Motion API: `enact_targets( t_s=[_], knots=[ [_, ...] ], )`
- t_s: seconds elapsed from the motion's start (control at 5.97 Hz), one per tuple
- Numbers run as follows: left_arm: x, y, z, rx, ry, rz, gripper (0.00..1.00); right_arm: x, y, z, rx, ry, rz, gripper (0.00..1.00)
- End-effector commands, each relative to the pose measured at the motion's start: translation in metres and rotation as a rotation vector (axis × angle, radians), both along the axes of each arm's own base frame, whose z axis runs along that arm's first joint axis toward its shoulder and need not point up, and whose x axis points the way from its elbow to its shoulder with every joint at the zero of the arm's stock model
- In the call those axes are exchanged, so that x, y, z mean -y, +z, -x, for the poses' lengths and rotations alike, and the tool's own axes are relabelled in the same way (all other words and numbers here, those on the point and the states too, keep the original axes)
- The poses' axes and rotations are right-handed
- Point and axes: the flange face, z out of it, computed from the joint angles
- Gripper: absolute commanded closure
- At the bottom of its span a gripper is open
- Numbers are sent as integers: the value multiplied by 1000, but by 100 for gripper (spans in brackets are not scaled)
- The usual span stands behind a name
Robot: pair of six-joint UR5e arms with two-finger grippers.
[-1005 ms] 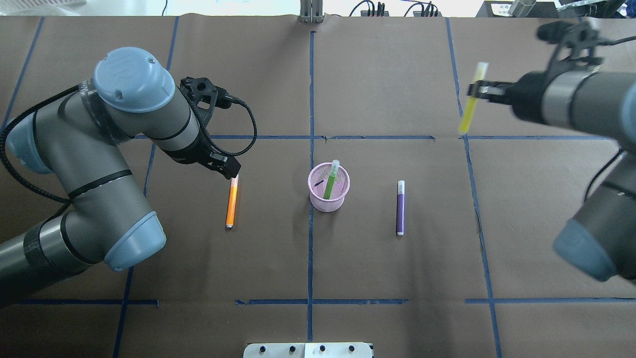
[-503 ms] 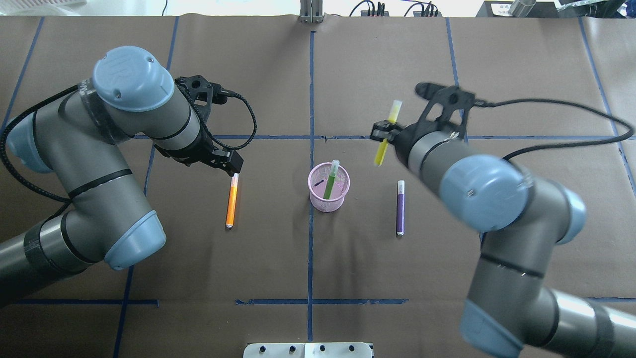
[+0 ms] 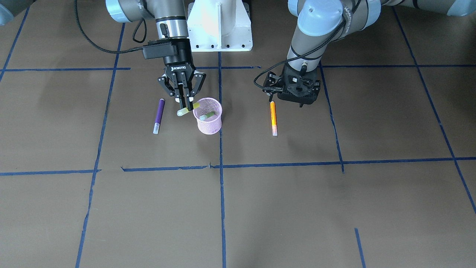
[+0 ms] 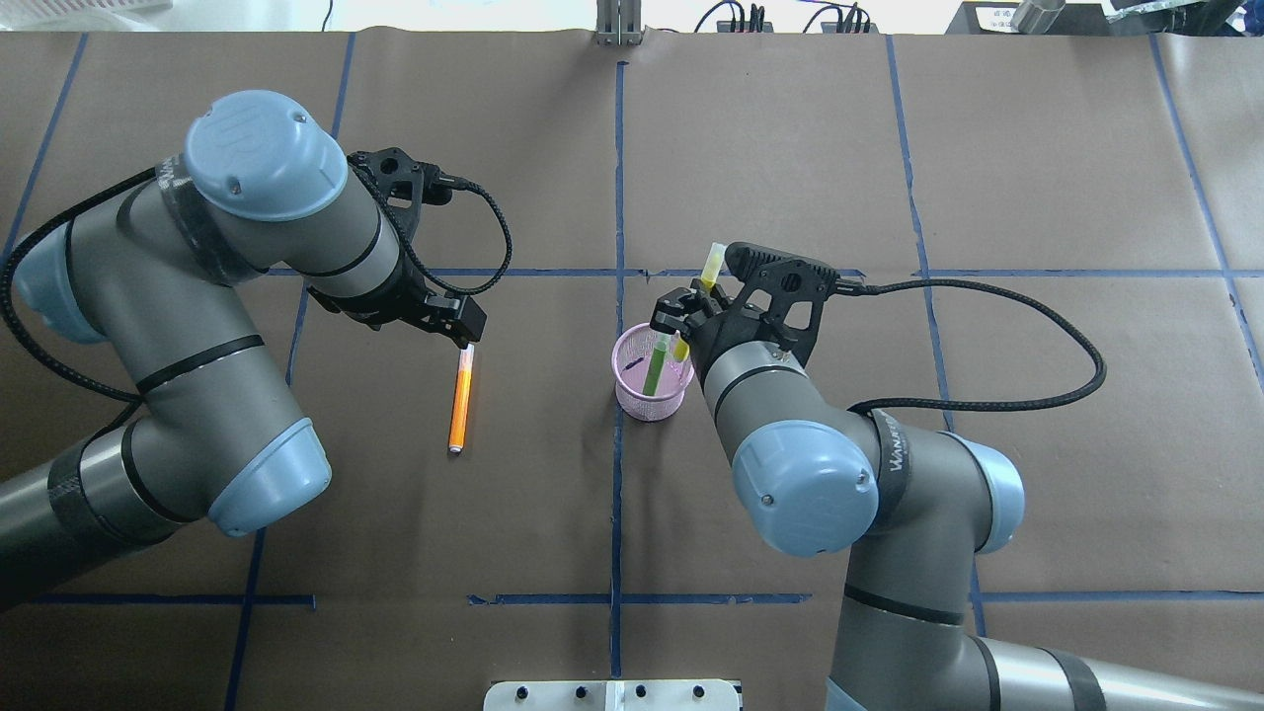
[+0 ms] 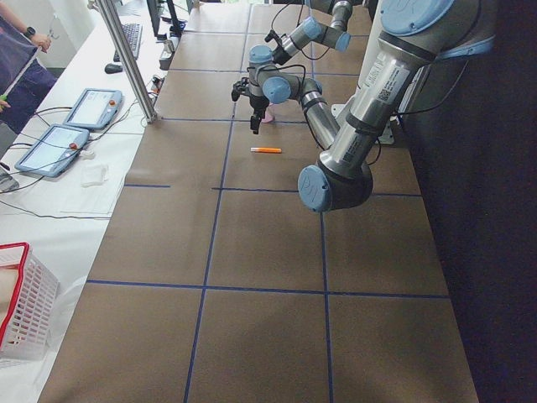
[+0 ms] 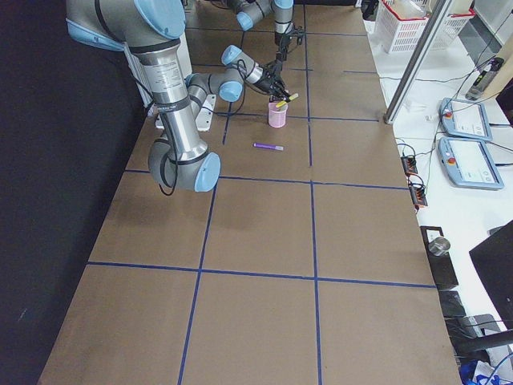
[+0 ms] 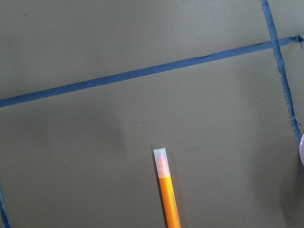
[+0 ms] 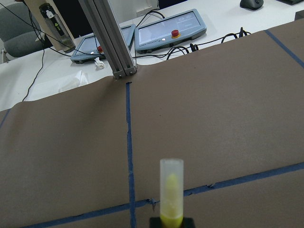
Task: Collect pens into pen holder
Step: 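Drop the yellow marker into the cup by opening the right gripper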
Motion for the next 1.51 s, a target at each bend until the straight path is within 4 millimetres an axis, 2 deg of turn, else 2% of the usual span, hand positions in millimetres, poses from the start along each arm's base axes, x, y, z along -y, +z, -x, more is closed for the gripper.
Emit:
enact_targets(
  t_s=[0.0,0.17,0.34,0.5,0.67,0.84,1.17,1.34],
  knots=[
    [0,-1,0,-1,-2,1,0,-9,3,20,-26,15,-16,100],
    [0,0,0,0,-1,1,0,-4,0,44,-52,36,-27,96],
    [0,1,0,1,-1,2,0,-8,3,51,-61,31,-28,7],
    [0,-1,0,-1,-3,2,0,-9,3,52,-63,31,-31,0],
    [0,0,0,0,-3,3,0,-10,-2,49,-52,21,-29,0],
    [0,0,0,0,-4,4,0,-6,-9,38,-42,-45,12,0],
    [-1,9,-16,18,-28,49,0,33,-16,-14,-94,-271,220,0],
    [0,14,-33,-26,-80,68,0,57,-8,-37,-117,-362,283,0]
  ],
)
